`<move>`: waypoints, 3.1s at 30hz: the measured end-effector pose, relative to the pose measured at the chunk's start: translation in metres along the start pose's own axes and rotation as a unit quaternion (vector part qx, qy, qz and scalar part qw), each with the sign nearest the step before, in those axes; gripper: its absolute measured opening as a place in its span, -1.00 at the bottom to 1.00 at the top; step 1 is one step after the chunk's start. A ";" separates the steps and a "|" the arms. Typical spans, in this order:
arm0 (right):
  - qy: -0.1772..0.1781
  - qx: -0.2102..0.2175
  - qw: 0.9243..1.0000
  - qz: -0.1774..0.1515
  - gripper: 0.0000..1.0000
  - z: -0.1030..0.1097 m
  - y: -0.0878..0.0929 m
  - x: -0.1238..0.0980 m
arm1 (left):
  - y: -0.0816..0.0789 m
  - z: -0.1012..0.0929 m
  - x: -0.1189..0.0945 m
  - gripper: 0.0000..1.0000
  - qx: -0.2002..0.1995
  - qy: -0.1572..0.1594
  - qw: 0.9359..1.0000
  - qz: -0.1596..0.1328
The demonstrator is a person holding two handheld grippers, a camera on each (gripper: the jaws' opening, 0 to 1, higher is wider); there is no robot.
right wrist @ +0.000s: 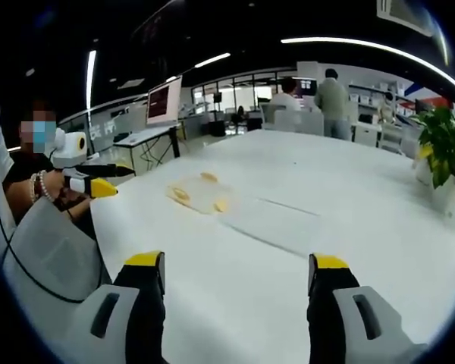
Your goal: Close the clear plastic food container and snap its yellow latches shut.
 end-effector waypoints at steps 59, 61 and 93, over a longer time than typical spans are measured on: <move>-0.296 -0.295 0.899 0.130 0.07 0.025 -0.065 0.199 | -0.006 0.150 0.106 0.25 0.345 0.164 0.813 0.439; -0.298 -0.298 0.896 0.137 0.07 0.025 -0.061 0.204 | -0.006 0.151 0.110 0.21 0.350 0.167 0.810 0.440; -0.342 -0.364 0.835 0.231 -0.25 0.020 -0.027 0.236 | 0.015 0.146 0.125 -0.31 0.392 0.214 0.752 0.485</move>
Point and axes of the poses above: the point that each gripper's makers call its tool centre point, and the gripper's own axes: x roughly forward along the fingers, z roughly to its left, y roughly out of its underside, the point moved 1 cm from there along -x, roughly backward along the fingers, and after that the axes turned 12 degrees about -x, right-handed, at the moved point
